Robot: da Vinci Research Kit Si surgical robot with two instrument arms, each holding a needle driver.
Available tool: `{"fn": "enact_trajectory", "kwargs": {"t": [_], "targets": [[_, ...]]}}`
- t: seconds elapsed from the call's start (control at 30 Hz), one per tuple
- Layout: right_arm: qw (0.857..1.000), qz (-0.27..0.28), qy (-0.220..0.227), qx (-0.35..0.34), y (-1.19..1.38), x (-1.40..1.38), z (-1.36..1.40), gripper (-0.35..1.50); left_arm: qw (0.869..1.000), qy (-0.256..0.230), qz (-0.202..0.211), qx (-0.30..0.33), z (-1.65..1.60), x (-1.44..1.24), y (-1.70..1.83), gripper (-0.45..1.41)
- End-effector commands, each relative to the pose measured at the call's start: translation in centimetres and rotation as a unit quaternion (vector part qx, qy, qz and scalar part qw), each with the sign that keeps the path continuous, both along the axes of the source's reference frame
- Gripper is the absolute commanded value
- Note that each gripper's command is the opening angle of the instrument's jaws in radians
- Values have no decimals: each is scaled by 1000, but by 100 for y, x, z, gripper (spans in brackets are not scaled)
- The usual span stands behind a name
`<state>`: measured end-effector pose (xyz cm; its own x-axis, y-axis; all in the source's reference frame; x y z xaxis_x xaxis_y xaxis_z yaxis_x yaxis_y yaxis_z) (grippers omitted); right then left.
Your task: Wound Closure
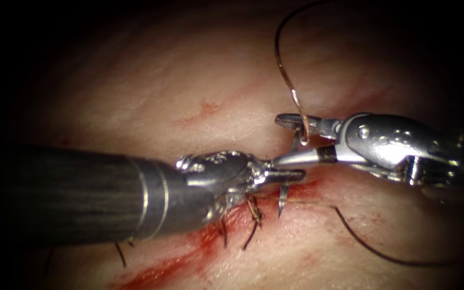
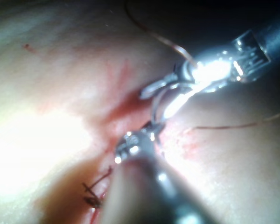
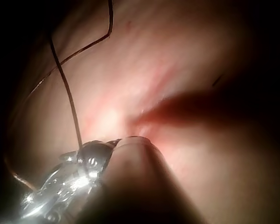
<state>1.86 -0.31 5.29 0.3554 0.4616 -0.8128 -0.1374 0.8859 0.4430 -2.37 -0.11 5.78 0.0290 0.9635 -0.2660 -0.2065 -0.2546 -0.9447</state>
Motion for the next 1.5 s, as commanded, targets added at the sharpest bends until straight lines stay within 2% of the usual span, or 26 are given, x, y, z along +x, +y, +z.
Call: {"fn": "enact_trajectory", "kwargs": {"t": [0.03,0.07,0.1,0.13,0.57,0.6,0.63,0.67,0.7,0.73,0.8,0.97,1.03,1.2,1.33,1.5], "targets": [[1000,0,1,2,-2,6,5,-17,1000,0,0,1,6,-5,-3,-45],[1000,0,1,2,-2,6,5,-17,1000,0,0,1,6,-5,-3,-45],[1000,0,1,2,-2,6,5,-34,1000,0,0,1,5,-5,-3,-45],[1000,-1,2,2,-2,6,5,-35,1000,0,0,1,5,-5,-3,-45],[1000,5,-1,2,2,-3,-2,-35,1000,2,0,-8,-3,-7,-5,-45],[1000,6,-2,2,2,-4,-2,-35,1000,4,2,-22,-5,-9,-4,-38],[1000,6,-2,2,3,-5,-1,-35,999,5,4,-36,-6,-11,-3,5],[1000,4,-2,-1,4,-7,0,-35,999,7,6,-50,-7,-12,-2,39],[1000,-6,1,-22,5,-11,1,-35,997,10,10,-77,-9,-14,1,96],[1000,-6,1,-22,5,-11,1,-35,997,10,10,-77,-9,-14,1,96],[999,-27,7,-44,6,-18,2,-35,995,12,13,-96,-11,-15,4,120],[993,-65,13,-100,11,-40,4,-35,992,16,18,-128,-9,-12,7,125],[991,-49,18,-120,18,-53,3,-35,990,18,22,-138,-6,-11,4,125],[981,-21,-13,-190,33,-77,7,-35,988,20,29,-152,1,-3,-11,125],[974,-44,6,-223,33,-72,19,-35,981,31,47,-187,8,9,-38,116],[961,-86,39,-260,25,-46,31,-35,974,42,102,-196,24,8,-76,110]]}}
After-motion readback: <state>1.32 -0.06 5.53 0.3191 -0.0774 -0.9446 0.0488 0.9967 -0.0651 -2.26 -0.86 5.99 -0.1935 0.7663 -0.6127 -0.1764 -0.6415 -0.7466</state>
